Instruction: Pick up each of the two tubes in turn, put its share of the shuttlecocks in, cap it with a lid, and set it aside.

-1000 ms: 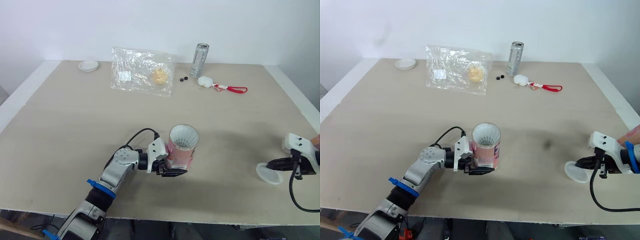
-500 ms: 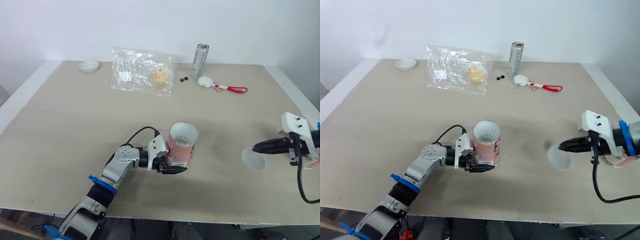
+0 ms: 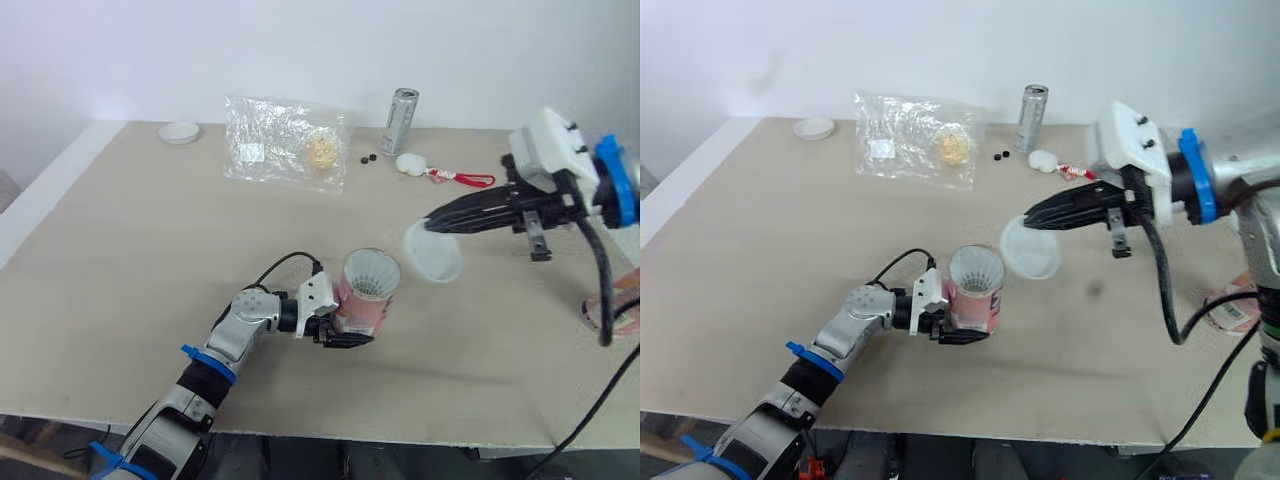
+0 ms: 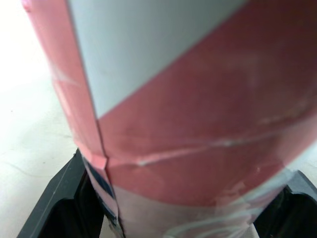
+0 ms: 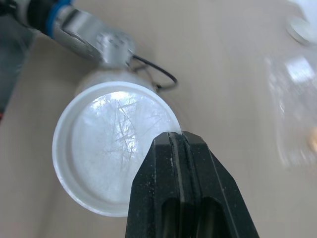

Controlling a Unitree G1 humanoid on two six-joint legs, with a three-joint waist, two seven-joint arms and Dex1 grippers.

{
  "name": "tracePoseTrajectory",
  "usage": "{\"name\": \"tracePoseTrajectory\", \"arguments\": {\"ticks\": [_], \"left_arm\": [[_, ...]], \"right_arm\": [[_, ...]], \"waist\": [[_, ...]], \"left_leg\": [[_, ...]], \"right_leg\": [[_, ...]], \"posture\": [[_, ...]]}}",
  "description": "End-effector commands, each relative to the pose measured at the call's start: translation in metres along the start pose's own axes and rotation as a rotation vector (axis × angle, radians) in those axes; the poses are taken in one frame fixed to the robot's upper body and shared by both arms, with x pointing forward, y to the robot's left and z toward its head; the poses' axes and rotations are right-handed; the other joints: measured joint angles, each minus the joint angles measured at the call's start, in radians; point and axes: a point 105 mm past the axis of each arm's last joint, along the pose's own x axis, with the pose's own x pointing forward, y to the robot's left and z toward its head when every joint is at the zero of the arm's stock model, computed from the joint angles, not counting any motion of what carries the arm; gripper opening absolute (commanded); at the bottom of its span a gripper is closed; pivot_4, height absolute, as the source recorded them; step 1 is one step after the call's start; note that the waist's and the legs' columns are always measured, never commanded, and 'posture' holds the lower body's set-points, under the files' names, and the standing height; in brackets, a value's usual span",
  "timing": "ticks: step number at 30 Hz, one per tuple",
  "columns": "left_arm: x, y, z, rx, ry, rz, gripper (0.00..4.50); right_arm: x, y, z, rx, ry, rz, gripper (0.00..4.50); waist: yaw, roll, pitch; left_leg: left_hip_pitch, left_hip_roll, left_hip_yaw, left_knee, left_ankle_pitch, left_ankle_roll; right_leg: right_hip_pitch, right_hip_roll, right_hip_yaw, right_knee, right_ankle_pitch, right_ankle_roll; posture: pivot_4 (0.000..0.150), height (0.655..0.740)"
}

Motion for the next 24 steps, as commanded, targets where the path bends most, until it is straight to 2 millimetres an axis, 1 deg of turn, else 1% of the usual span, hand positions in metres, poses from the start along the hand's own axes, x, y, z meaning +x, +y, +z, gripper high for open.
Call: {"name": "tracePoseTrajectory", "arguments": {"ticks": [1,5,9,17,21,24], "left_arm": [[-0.002,0.003,-0.016,-0.035,0.077,0.023,3.35],[-0.002,0.004,-0.014,-0.031,0.087,0.023,3.35],[-0.003,0.004,-0.012,-0.029,0.102,0.017,3.35],[-0.005,0.003,-0.012,-0.042,0.108,0.024,3.35],[-0.005,0.003,-0.013,-0.05,0.111,0.029,3.35],[-0.006,0.003,-0.015,-0.054,0.116,0.031,3.35]], "right_arm": [[0.003,-0.003,0.013,-0.068,-0.011,0.018,0.09],[0.014,-0.003,0.012,-0.101,-0.014,0.066,0.09],[0.024,-0.006,0.006,-0.139,-0.004,0.086,0.09],[0.033,-0.012,-0.005,-0.174,0.014,0.097,0.09],[0.037,-0.016,-0.004,-0.185,0.007,0.094,0.09],[0.039,-0.015,-0.005,-0.193,0.01,0.108,0.09]], "waist": [[0.001,0.0,0.0],[0.0,0.0,0.0],[-0.003,0.0,0.0],[-0.002,0.0,0.0],[-0.003,0.0,0.0],[-0.003,0.0,0.0]], "left_leg": [[0.0,0.0,0.0,0.0,0.0,0.0],[-0.001,0.0,0.0,0.0,0.0,0.0],[0.0,0.0,0.0,0.0,0.0,0.0],[-0.001,0.0,0.0,-0.001,0.0,0.0],[0.0,0.0,0.001,-0.001,0.0,0.0],[0.0,0.0,0.0,-0.001,0.0,0.0]], "right_leg": [[0.0,0.0,0.0,0.0,0.0,0.0],[0.0,0.0,0.0,0.0,0.0,0.0],[0.0,0.0,0.0,0.0,0.0,0.0],[0.0,0.0,0.0,0.0,0.0,0.0],[0.0,0.0,0.0,0.0,0.0,0.0],[-0.001,0.0,0.0,0.0,0.0,0.0]], "posture": [[0.15,0.74],[0.15,0.74],[0.15,0.74],[0.15,0.74],[0.15,0.74],[0.15,0.74]]}}
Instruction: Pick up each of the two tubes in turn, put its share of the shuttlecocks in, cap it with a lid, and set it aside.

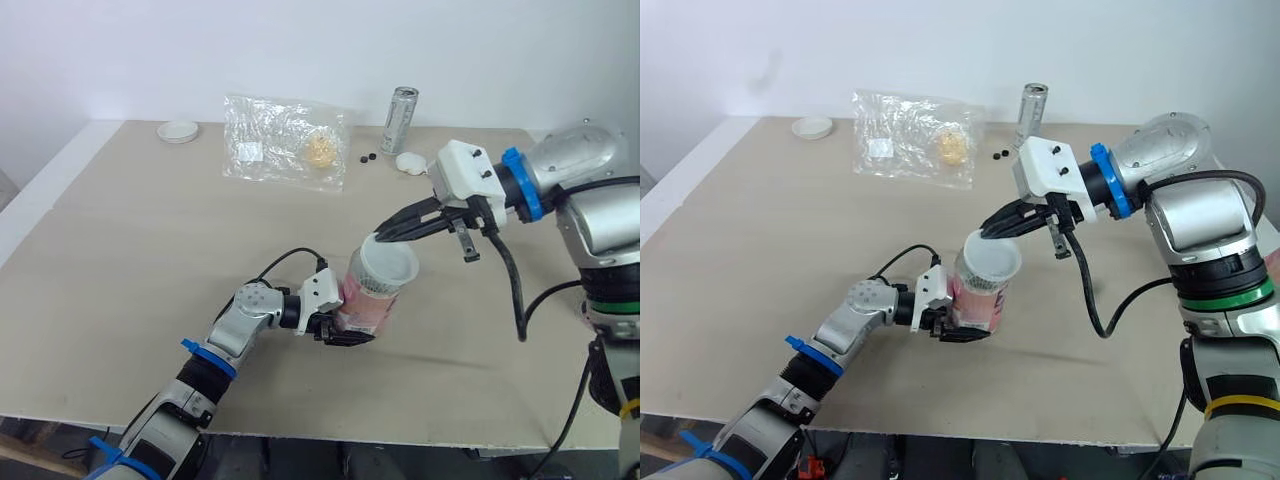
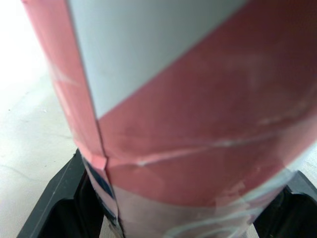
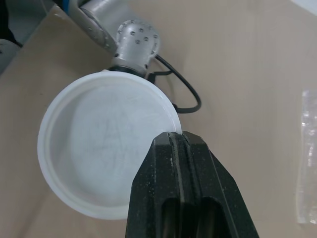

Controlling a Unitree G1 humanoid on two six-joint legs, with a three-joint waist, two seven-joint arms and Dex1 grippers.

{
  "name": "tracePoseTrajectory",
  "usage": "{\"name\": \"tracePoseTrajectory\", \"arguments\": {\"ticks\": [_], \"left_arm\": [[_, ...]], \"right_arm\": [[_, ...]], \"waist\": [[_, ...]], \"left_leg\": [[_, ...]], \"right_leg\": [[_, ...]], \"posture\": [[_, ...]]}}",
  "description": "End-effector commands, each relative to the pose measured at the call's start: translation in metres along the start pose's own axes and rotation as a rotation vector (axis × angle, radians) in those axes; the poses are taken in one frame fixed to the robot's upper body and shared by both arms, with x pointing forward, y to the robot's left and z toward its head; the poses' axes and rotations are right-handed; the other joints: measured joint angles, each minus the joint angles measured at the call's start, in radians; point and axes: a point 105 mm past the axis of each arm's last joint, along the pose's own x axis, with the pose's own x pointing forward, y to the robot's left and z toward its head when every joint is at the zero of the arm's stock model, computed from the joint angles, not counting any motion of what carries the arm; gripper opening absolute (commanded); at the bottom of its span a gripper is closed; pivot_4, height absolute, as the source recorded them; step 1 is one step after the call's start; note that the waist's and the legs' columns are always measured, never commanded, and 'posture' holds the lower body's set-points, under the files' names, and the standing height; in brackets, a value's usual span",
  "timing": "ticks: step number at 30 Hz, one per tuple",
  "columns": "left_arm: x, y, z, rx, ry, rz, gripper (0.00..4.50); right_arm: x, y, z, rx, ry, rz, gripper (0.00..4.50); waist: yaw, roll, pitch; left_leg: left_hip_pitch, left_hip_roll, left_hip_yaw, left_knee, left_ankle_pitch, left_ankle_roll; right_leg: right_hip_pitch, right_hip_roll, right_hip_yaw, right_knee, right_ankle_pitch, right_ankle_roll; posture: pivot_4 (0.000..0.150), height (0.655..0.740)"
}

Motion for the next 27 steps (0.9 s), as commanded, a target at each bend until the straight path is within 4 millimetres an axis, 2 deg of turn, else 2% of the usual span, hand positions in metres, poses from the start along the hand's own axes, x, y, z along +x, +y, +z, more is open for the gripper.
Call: {"name": "tracePoseTrajectory", "arguments": {"ticks": [1,13,27], "left_arm": [[-0.006,0.001,-0.02,-0.043,0.076,0.033,3.35],[-0.008,0.004,-0.021,-0.048,0.084,0.043,3.35],[-0.008,0.005,-0.022,-0.058,0.085,0.053,3.35]], "right_arm": [[-0.001,0.0,0.009,-0.063,0.011,0.021,0.09],[0.008,0.01,0.015,-0.1,0.016,0.076,0.09],[0.008,0.008,0.009,-0.118,0.056,0.089,0.09]], "waist": [[0.0,0.0,0.0],[0.0,0.0,0.0],[0.0,0.0,0.0]], "left_leg": [[0.0,0.0,0.0,0.0,0.0,0.0],[0.0,0.0,0.0,-0.001,0.0,0.0],[0.0,0.0,0.0,-0.001,0.0,0.0]], "right_leg": [[0.0,0.0,0.0,0.0,0.0,0.0],[0.0,0.0,0.0,0.0,0.0,0.0],[0.0,0.0,0.0,0.0,0.0,0.0]], "posture": [[0.15,0.74],[0.15,0.74],[0.15,0.74]]}}
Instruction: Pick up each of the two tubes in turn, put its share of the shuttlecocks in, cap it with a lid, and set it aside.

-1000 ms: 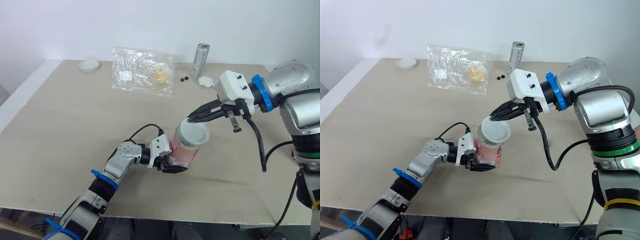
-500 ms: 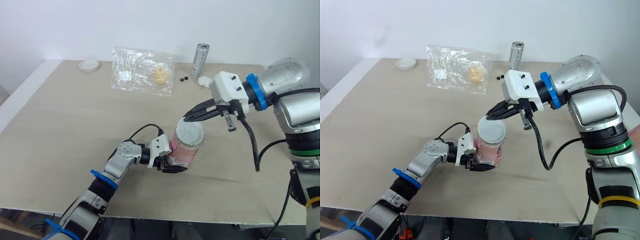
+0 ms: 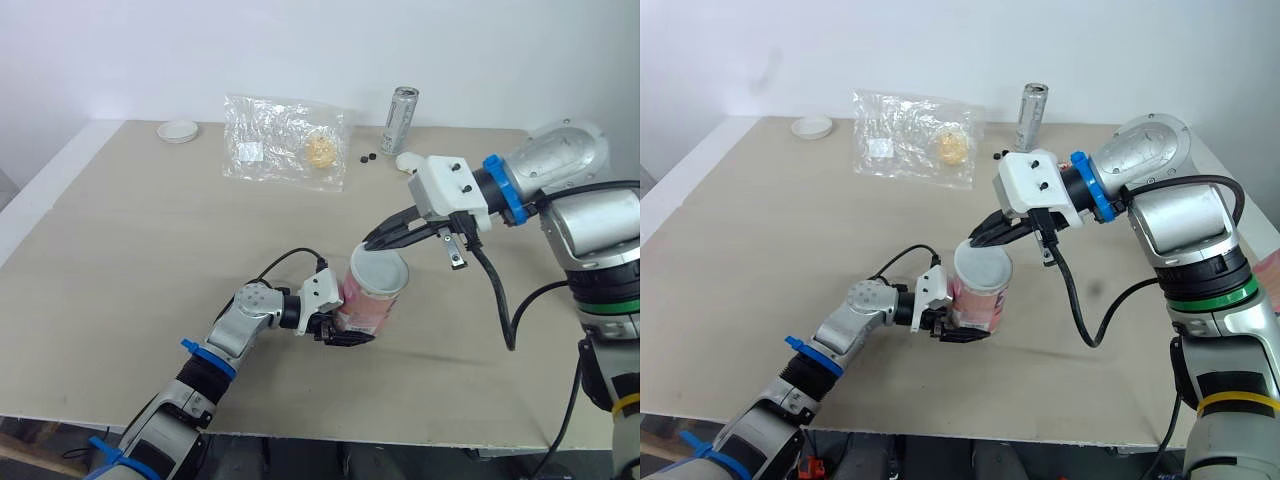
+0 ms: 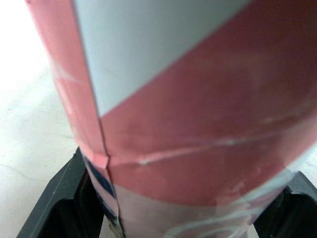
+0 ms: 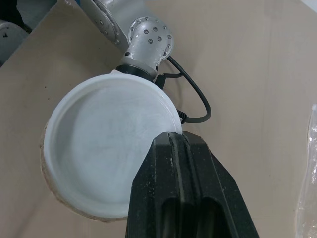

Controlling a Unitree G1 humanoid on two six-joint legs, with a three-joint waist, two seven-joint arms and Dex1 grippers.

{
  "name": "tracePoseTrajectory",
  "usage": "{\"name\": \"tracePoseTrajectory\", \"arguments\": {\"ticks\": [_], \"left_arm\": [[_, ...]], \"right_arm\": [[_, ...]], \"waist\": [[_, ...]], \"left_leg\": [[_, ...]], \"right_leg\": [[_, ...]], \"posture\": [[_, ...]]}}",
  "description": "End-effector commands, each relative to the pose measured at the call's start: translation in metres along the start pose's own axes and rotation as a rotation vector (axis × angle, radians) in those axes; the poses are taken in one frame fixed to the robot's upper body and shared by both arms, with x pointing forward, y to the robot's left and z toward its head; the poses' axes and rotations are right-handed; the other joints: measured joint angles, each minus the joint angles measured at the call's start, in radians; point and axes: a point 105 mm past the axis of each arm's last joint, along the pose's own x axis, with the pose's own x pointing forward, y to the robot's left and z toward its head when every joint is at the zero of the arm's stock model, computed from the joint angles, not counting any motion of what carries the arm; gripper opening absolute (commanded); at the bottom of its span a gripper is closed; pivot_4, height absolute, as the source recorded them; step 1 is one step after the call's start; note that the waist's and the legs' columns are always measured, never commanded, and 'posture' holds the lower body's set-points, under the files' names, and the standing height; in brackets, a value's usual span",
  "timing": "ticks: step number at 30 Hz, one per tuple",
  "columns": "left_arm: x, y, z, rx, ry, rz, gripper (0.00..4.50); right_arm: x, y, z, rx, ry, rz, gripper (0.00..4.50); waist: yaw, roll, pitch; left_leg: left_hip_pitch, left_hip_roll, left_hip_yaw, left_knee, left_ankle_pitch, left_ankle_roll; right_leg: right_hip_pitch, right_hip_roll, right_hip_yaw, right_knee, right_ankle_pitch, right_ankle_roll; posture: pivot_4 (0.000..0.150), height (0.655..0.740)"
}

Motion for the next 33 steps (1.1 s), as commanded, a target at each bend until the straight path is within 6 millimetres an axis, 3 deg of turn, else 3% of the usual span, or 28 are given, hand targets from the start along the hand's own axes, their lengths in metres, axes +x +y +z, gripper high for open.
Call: {"name": "tracePoseTrajectory", "arguments": {"ticks": [1,18,33], "left_arm": [[-0.008,0.005,-0.022,-0.06,0.083,0.053,3.35],[-0.009,0.007,-0.024,-0.071,0.086,0.061,3.35],[-0.009,0.009,-0.024,-0.077,0.086,0.069,3.35]], "right_arm": [[-0.004,0.0,0.006,-0.053,0.017,0.031,0.09],[-0.022,-0.01,0.028,-0.08,0.003,0.012,0.09],[-0.014,-0.003,0.013,-0.045,0.029,0.061,0.09]], "waist": [[0.0,0.0,0.0],[0.0,0.0,0.0],[0.0,-0.001,0.0]], "left_leg": [[0.0,0.0,0.0,0.0,0.0,0.0],[0.0,0.0,0.0,0.0,0.0,0.0],[0.0,0.001,0.002,-0.001,0.0,0.0]], "right_leg": [[0.0,0.0,0.0,0.0,0.0,0.0],[-0.001,0.0,0.0,0.0,0.0,0.0],[-0.002,0.0,0.0,0.0,0.0,-0.001]], "posture": [[0.15,0.74],[0.15,0.74],[0.15,0.74]]}}
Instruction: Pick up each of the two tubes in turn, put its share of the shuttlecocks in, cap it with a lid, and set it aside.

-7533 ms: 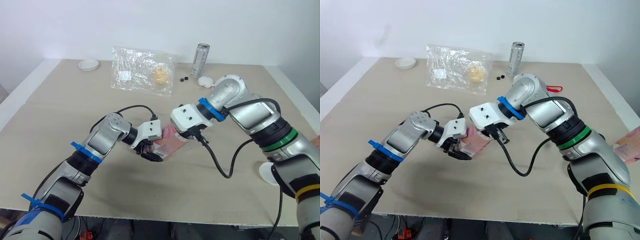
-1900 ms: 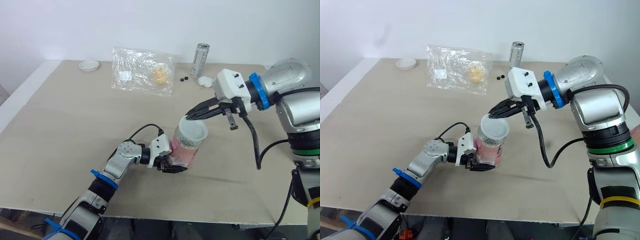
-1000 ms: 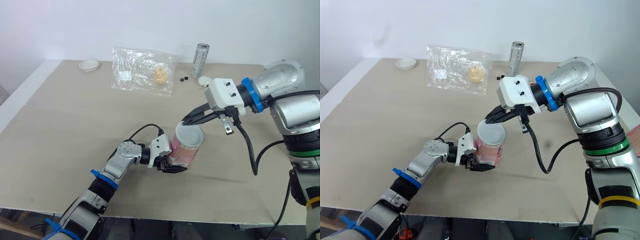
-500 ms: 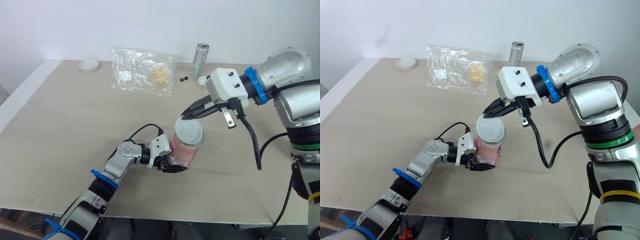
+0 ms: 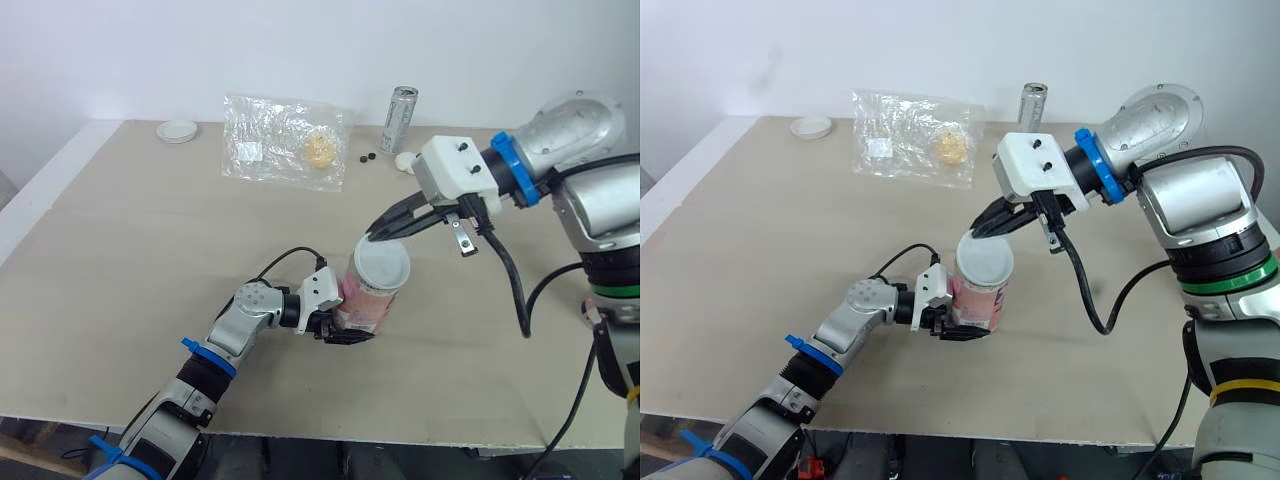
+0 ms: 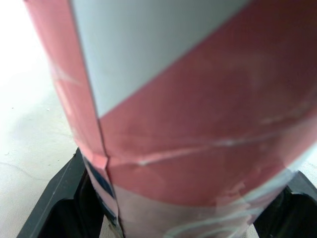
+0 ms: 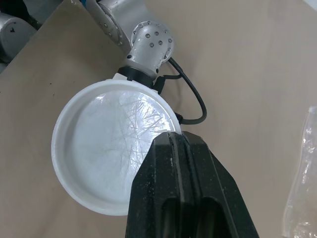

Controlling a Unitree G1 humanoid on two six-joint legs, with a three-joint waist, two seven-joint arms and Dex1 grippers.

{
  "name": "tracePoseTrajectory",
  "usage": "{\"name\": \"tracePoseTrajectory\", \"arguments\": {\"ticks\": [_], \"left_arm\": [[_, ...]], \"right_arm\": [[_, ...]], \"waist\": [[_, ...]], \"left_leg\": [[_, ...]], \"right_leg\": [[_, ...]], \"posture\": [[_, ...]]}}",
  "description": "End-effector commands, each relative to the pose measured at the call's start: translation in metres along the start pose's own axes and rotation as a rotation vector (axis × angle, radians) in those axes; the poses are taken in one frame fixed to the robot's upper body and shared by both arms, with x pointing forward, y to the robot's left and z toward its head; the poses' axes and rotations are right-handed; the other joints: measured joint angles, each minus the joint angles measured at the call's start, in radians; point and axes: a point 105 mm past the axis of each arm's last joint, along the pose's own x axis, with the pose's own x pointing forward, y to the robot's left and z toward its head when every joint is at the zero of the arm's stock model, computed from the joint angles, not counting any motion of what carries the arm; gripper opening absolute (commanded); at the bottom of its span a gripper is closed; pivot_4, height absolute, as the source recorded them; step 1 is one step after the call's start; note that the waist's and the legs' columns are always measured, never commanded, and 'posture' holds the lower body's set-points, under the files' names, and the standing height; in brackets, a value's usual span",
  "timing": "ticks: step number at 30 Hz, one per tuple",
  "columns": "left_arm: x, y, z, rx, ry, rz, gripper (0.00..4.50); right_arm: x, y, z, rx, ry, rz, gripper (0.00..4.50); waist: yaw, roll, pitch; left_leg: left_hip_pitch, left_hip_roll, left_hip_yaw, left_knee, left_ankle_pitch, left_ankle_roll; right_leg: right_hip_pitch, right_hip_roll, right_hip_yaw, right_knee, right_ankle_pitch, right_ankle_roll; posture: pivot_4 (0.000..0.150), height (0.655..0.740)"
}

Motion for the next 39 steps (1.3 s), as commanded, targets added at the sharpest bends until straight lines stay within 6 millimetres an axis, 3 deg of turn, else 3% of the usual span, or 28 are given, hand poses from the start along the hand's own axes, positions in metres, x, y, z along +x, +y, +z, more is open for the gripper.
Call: {"name": "tracePoseTrajectory", "arguments": {"ticks": [1,8,12,14,15,16,18,28,30,31,37,39], "left_arm": [[-0.009,0.007,-0.022,-0.06,0.083,0.061,3.35],[-0.009,0.007,-0.023,-0.064,0.082,0.064,3.35],[-0.008,0.006,-0.023,-0.067,0.079,0.065,3.35],[-0.008,0.006,-0.023,-0.07,0.078,0.066,3.35],[-0.009,0.006,-0.023,-0.071,0.078,0.066,3.35],[-0.009,0.006,-0.023,-0.071,0.078,0.066,3.35],[-0.009,0.007,-0.023,-0.072,0.079,0.068,3.35],[-0.01,0.006,-0.023,-0.074,0.08,0.067,3.35],[-0.01,0.006,-0.023,-0.075,0.081,0.068,3.35],[-0.01,0.006,-0.023,-0.075,0.082,0.068,3.35],[-0.01,0.007,-0.023,-0.076,0.082,0.066,3.35],[-0.009,0.007,-0.022,-0.076,0.082,0.064,3.35]], "right_arm": [[-0.004,0.004,0.001,-0.024,0.004,0.031,0.09],[-0.002,0.006,-0.002,-0.017,0.008,0.043,0.09],[-0.004,0.007,-0.005,0.005,0.018,0.049,1.15],[-0.005,0.007,-0.006,0.002,0.019,0.046,2.11],[-0.005,0.007,-0.006,0.004,0.019,0.045,2.34],[-0.006,0.008,-0.006,0.005,0.019,0.045,2.92],[-0.008,0.006,-0.006,0.013,0.011,0.033,3.49],[-0.038,-0.015,0.016,0.227,-0.268,-0.14,3.49],[-0.04,-0.01,0.015,0.285,-0.313,-0.14,2.99],[-0.039,-0.007,0.014,0.306,-0.316,-0.133,2.96],[-0.024,0.008,0.006,0.387,-0.331,-0.11,0.16],[-0.016,0.009,0.002,0.393,-0.321,-0.11,0.04]], "waist": [[0.0,0.0,0.0],[0.0,0.0,0.0],[0.0,0.0,0.0],[0.0,0.0,0.0],[0.0,0.0,0.0],[0.0,0.0,0.0],[0.0,0.0,0.0],[0.0,-0.001,0.0],[0.0,-0.001,0.0],[0.0,-0.001,0.0],[0.0,-0.001,0.0],[0.0,-0.001,0.0]], "left_leg": [[0.0,0.0,0.0,0.0,0.0,0.0],[0.0,0.0,0.0,0.0,0.0,0.0],[0.0,0.0,0.0,0.0,0.0,0.0],[0.0,0.0,0.001,0.0,0.0,0.0],[0.0,0.0,0.001,0.0,0.0,0.0],[0.0,0.0,0.001,0.0,0.0,0.0],[0.0,0.0,0.001,0.0,0.0,0.0],[-0.001,0.0,0.002,0.0,0.0,0.0],[-0.001,0.001,0.002,-0.001,0.0,0.0],[-0.001,0.001,0.001,-0.001,0.0,0.0],[-0.001,0.0,0.002,-0.001,0.0,0.0],[-0.001,0.0,0.002,-0.001,0.0,0.001]], "right_leg": [[0.0,0.0,0.0,0.0,0.0,0.0],[0.0,0.0,0.0,0.0,0.0,0.0],[-0.002,0.0,0.0,0.0,0.0,0.0],[-0.004,0.0,0.0,0.0,0.0,0.0],[-0.004,0.0,0.001,0.0,0.0,0.0],[-0.004,0.0,0.001,0.0,0.0,0.0],[-0.005,0.0,0.001,0.0,0.0,0.0],[-0.003,0.0,0.001,0.0,0.001,-0.001],[-0.003,0.0,0.001,0.0,0.001,-0.001],[-0.003,0.0,0.0,0.0,0.001,-0.001],[-0.003,0.0,0.001,0.0,0.001,-0.001],[-0.003,0.0,0.001,0.0,0.001,-0.001]], "posture": [[0.15,0.74],[0.15,0.74],[0.15,0.74],[0.15,0.74],[0.15,0.74],[0.15,0.74],[0.15,0.74],[0.15,0.74],[0.15,0.74],[0.15,0.74],[0.15,0.74],[0.15,0.74]]}}
